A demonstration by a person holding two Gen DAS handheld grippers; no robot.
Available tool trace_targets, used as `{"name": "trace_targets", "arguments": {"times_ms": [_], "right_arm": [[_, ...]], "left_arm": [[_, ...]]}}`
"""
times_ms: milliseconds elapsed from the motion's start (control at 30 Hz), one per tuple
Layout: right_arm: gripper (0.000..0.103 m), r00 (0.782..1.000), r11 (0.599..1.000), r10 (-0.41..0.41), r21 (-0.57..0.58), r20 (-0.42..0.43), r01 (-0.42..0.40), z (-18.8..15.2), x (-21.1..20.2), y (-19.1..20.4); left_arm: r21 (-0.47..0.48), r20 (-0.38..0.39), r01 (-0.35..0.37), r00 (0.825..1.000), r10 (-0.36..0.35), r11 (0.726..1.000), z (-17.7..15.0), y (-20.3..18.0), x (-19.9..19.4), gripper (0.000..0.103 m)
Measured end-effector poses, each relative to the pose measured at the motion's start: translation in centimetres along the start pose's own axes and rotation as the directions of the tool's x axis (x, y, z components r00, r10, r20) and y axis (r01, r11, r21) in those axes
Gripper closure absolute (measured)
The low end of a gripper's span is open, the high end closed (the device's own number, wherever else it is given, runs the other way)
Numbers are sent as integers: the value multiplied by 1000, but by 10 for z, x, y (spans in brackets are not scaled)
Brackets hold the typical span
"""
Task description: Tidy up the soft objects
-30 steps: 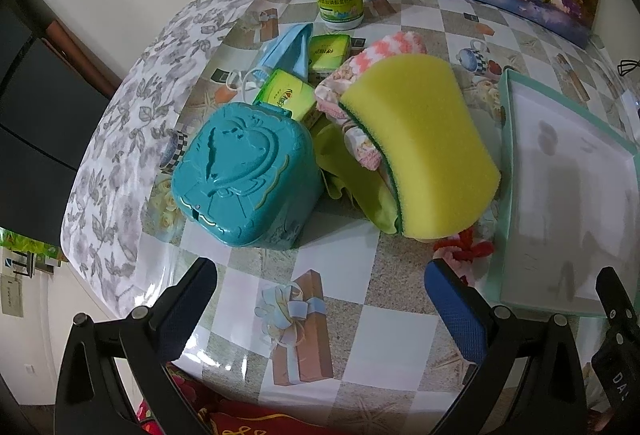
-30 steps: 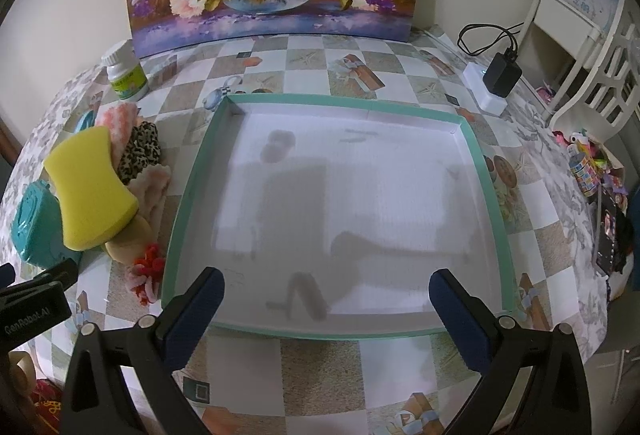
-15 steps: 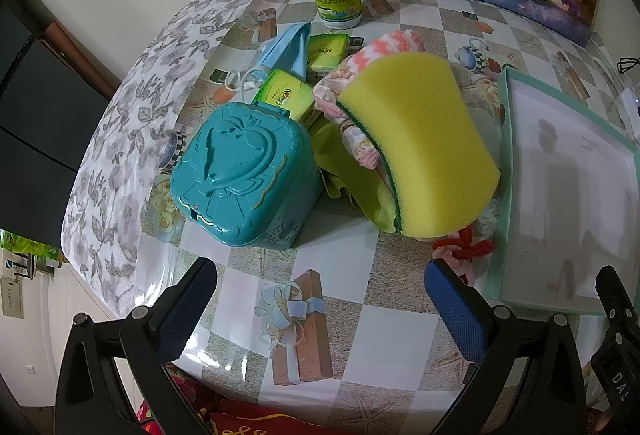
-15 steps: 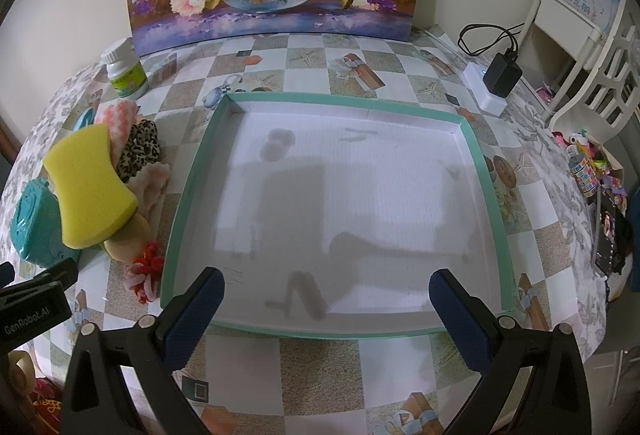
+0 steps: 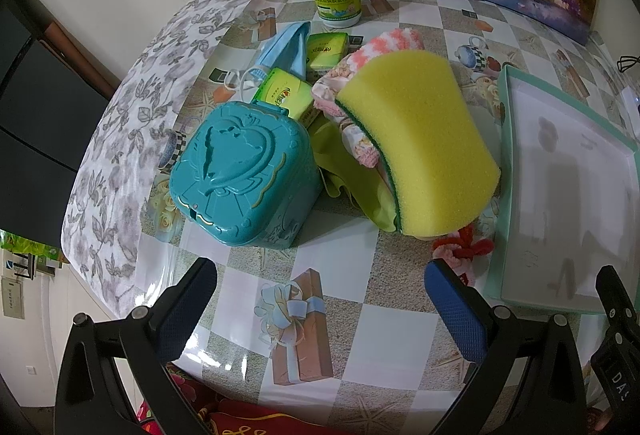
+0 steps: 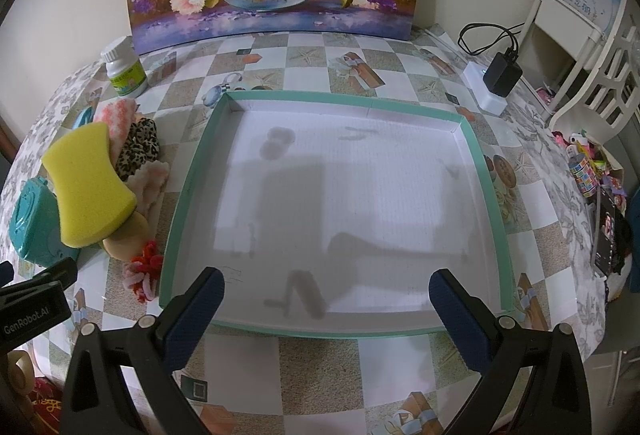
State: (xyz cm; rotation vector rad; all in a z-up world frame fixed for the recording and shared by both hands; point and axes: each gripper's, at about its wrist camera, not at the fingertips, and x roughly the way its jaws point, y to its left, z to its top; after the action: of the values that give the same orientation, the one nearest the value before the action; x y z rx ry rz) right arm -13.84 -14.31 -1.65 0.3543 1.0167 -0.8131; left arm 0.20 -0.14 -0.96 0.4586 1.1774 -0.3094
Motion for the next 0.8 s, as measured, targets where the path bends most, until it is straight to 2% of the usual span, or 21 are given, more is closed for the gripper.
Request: {"name": "trace_targets", "arguments": {"times_ms": [800], "right_arm": [[0, 1000, 1000, -5, -2, -12, 5, 1, 1, 0]], "left_arm": [[-1, -1, -1, 1000, 1, 1000, 1, -1, 0, 0]]}}
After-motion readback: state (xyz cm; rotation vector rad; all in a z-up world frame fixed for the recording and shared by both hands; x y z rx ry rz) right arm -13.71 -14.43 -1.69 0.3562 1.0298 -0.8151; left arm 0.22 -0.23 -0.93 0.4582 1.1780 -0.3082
